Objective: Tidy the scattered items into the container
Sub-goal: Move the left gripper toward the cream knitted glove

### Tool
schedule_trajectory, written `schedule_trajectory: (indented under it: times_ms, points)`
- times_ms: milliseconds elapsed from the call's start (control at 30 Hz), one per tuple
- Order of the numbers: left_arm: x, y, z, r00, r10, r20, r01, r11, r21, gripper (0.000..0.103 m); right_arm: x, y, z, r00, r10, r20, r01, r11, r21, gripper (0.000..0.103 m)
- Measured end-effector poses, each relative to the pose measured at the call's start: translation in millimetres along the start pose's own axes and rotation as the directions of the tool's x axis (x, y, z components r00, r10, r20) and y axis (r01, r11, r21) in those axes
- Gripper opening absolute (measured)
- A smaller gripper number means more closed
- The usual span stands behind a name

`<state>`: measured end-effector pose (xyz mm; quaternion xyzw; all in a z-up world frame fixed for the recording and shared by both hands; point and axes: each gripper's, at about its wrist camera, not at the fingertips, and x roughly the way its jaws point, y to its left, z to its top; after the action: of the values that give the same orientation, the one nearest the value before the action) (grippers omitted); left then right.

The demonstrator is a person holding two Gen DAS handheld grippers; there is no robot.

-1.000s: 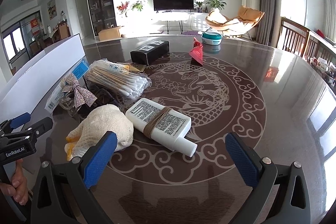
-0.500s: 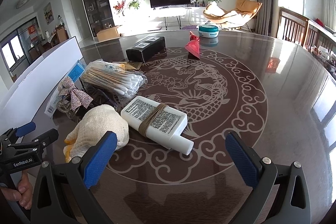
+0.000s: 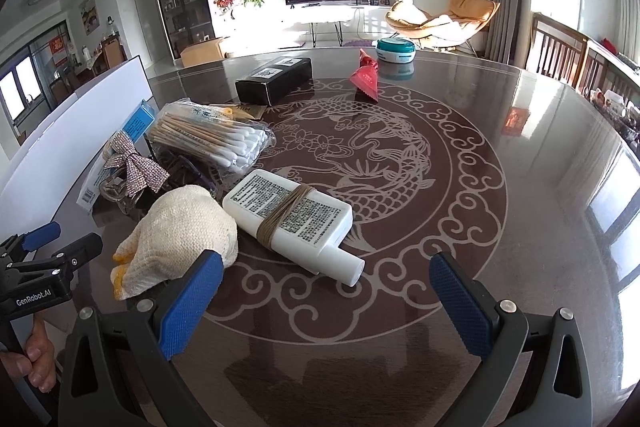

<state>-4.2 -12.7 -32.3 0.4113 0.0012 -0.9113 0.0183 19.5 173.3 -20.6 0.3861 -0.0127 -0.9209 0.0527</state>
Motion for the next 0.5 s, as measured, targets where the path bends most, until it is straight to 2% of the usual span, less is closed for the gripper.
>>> schedule_trajectory:
  times_ms: [100, 500]
  points:
    - [4, -3, -2, 0.999, -0.013, -0.032, 0.014, 1.000, 0.016, 0.103, 0, 0, 0, 1.000, 0.003, 0.002, -0.003, 1.000, -0.002, 0.103]
    - [5, -1, -2, 0.999, -0.037, -0.039, 0.037, 0.999, 0.003, 0.103, 12, -10, 0, 0.998, 0.026, -0.051, -0.023, 0.998, 0.052, 0.103]
